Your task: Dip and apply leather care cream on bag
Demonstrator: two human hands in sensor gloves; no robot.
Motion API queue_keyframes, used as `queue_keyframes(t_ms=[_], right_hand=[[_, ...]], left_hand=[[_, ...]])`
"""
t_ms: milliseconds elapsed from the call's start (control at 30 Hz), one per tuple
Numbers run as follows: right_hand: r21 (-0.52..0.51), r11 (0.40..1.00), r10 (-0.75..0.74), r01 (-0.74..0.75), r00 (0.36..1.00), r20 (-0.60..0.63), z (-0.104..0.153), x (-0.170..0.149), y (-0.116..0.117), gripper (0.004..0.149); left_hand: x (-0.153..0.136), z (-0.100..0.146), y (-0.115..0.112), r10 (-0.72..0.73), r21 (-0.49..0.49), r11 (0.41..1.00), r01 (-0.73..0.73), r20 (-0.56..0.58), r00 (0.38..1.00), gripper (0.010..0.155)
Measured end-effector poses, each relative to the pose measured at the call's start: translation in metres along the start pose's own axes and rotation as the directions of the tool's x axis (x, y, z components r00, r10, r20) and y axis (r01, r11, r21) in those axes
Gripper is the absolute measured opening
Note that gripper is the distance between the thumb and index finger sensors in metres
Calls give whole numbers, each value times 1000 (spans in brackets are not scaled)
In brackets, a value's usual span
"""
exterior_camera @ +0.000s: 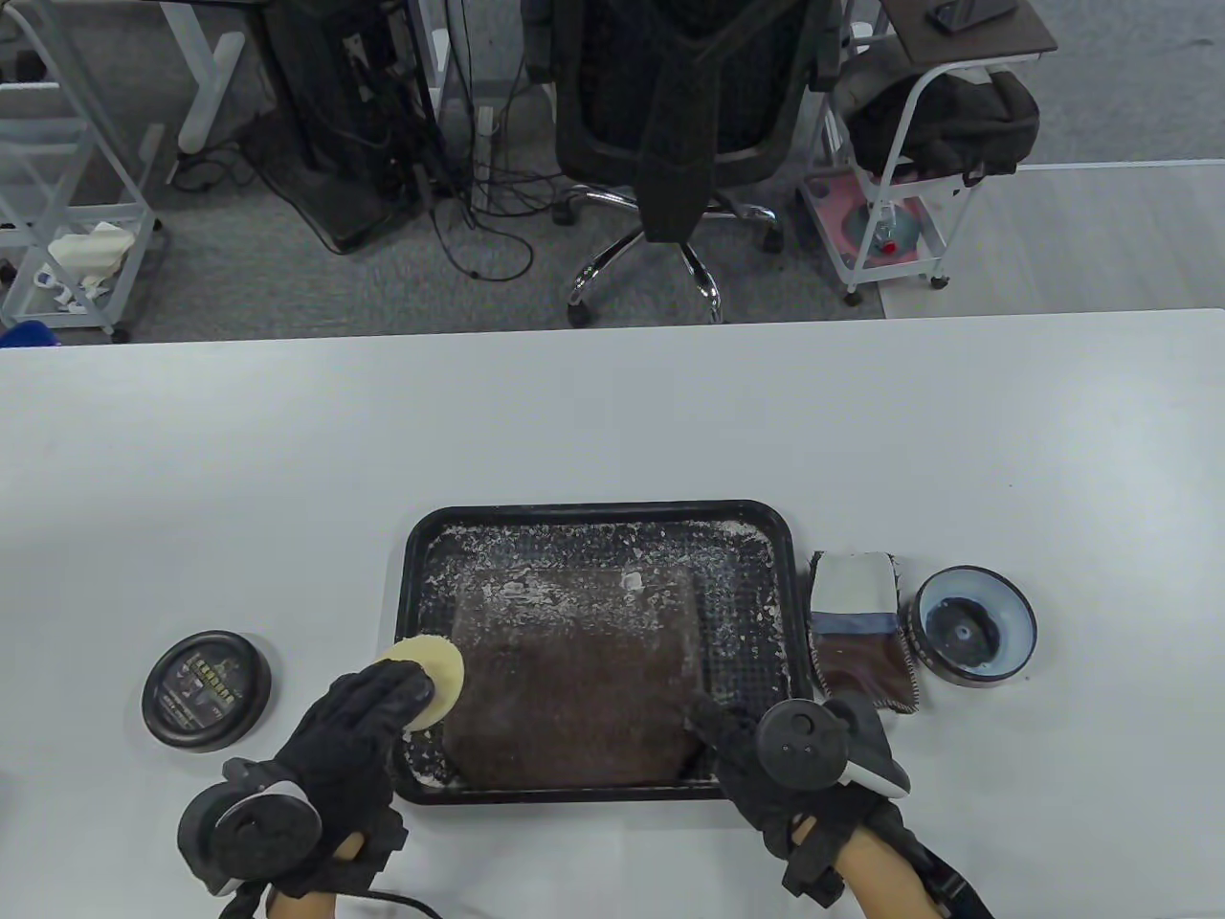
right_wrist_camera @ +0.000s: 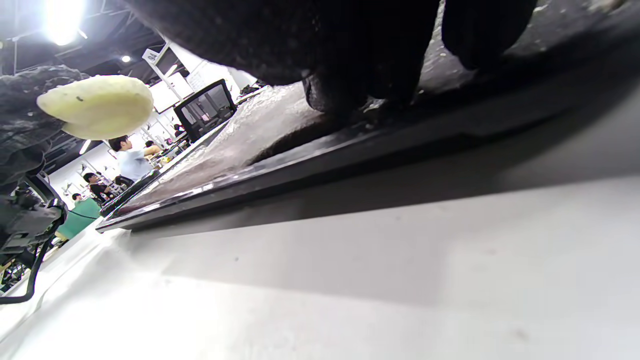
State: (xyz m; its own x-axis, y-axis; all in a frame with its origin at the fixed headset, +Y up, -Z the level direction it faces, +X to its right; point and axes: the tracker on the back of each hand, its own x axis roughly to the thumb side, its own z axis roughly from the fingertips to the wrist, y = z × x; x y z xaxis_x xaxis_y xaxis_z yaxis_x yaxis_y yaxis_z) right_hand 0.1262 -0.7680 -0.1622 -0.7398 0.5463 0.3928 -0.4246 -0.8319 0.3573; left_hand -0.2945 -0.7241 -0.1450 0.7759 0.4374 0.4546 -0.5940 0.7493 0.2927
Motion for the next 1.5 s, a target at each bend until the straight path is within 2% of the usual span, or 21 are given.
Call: queue_keyframes(t_ms=[67,200,267,333,433,767,1000,1067,1267,1433,1500], right_hand=[[-17,999,33,-32,999,17,2,4,-1,64],[-72,996,63,-59,997,45,5,10,-5,63],[-99,993,66,-60,996,52,7,11,-7,60],[-132,990,62,-54,996,59,8,11,-10,52],[-164,985,70,-60,996,56,10,11,-13,50],[-239,971,30,-21,999,34,16,5,-21,52],[-236,972,25,-18,999,26,16,5,-22,51],[-240,971,24,-17,999,26,17,4,-23,51],[-254,967,9,-3,1000,23,19,3,-26,51],[-251,968,8,-4,1000,17,19,2,-27,51],[-246,969,10,-7,1000,11,20,1,-27,51]], left_hand=[[-4,2,4,-83,41,995,87,-100,992,45],[-15,5,8,-185,64,977,204,-227,956,46],[-20,6,8,-242,50,963,264,-266,933,46],[-24,6,6,-306,18,945,327,-308,901,46],[-28,6,2,-350,-22,931,364,-334,875,46],[-35,5,-5,-434,-99,898,429,-358,827,46],[-41,4,-14,-488,-237,872,429,-355,797,47],[-42,4,-15,-484,-286,871,400,-358,798,47],[-42,4,-20,-469,-351,867,355,-331,819,47],[-42,5,-30,-464,-479,829,288,-303,833,50],[-43,5,-31,-454,-498,826,263,-310,836,51]])
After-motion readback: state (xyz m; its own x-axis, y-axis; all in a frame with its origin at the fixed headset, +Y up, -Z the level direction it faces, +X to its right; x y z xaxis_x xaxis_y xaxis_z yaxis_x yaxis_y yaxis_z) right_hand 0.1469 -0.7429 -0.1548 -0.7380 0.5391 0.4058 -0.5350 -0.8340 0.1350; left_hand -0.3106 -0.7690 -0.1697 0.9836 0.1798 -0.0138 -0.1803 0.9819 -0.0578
